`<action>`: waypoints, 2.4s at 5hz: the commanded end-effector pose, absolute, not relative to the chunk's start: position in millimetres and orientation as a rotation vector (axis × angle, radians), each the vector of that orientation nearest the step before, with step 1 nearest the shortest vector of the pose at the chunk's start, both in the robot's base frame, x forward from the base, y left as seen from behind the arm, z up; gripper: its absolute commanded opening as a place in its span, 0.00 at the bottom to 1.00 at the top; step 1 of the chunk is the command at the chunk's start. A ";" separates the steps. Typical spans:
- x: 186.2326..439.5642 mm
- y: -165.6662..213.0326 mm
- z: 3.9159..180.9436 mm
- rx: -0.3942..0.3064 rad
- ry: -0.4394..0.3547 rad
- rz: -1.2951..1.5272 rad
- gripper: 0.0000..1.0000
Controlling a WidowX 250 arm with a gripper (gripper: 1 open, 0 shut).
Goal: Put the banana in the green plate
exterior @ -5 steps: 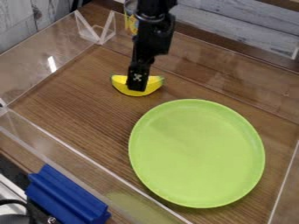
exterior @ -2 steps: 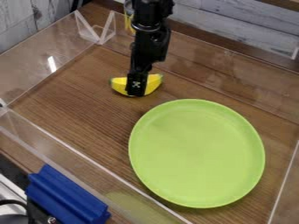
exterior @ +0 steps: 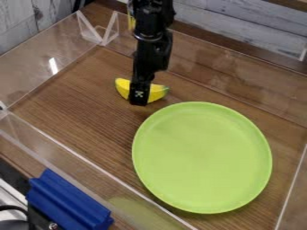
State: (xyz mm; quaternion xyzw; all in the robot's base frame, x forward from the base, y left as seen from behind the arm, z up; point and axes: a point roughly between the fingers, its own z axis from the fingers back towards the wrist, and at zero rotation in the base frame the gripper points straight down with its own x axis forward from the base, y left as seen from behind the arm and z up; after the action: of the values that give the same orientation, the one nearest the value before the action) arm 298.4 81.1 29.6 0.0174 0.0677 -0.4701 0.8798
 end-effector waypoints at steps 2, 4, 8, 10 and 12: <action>302.8 86.6 36.0 0.060 0.109 -0.967 0.00; 301.7 86.9 39.9 0.058 0.101 -0.957 0.00; 292.9 76.5 59.2 0.046 0.108 -0.923 0.00; 287.9 68.8 71.7 0.039 0.112 -0.901 0.00; 278.4 50.4 86.0 0.033 0.106 -0.880 0.00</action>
State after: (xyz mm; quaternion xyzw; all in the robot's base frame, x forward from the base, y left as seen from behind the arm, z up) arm 273.8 51.4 69.2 0.0000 0.0766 -0.4238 0.9025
